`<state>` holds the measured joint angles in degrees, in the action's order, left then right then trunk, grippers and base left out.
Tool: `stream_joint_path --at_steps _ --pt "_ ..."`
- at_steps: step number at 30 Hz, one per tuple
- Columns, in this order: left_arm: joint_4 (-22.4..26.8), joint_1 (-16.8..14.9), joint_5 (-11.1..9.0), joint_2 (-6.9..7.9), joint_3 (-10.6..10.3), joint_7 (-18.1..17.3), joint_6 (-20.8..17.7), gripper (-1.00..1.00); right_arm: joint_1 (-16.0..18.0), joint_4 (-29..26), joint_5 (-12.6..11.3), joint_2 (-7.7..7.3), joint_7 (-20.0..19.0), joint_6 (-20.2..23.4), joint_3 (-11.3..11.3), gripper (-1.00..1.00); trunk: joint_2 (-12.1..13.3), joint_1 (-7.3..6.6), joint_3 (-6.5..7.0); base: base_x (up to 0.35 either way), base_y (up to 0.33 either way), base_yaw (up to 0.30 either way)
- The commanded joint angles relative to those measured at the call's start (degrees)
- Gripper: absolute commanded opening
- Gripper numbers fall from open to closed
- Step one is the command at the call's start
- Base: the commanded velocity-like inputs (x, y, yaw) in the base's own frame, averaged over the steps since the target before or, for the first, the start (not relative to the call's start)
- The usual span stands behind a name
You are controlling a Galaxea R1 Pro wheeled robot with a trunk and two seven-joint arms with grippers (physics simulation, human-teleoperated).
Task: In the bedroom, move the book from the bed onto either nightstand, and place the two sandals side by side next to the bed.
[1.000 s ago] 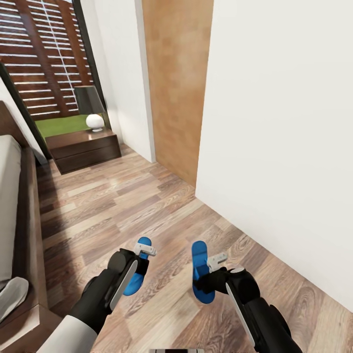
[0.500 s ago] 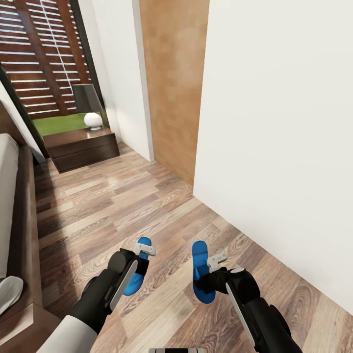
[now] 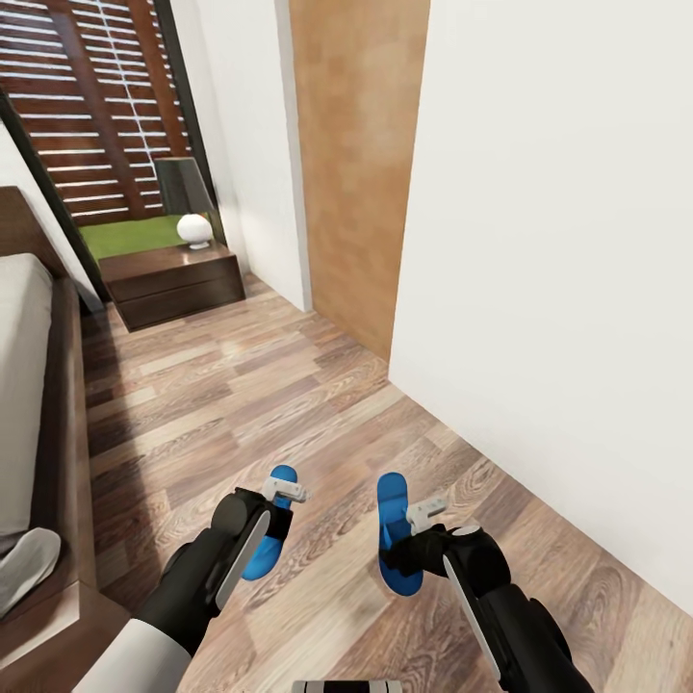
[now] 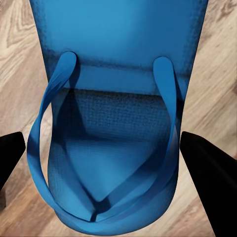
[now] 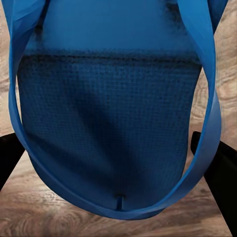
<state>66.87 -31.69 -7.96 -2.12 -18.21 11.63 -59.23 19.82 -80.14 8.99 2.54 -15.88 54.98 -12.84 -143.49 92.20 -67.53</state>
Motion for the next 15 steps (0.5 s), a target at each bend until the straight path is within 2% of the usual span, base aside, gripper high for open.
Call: stream_joint_path --at_steps 1,15 --pt "0.0 0.0 -0.6 0.01 -0.1 0.6 -0.2 -1.00 0.0 -0.1 0.6 0.01 -0.5 0.2 0.0 -1.00 0.0 -0.01 -0.12 0.000 0.000 0.125" --pt "0.0 0.0 -0.6 0.01 -0.1 0.6 -0.2 -1.00 0.0 -0.1 0.6 0.01 -0.5 0.2 0.0 -1.00 0.0 -0.01 -1.13 0.000 0.000 0.133"
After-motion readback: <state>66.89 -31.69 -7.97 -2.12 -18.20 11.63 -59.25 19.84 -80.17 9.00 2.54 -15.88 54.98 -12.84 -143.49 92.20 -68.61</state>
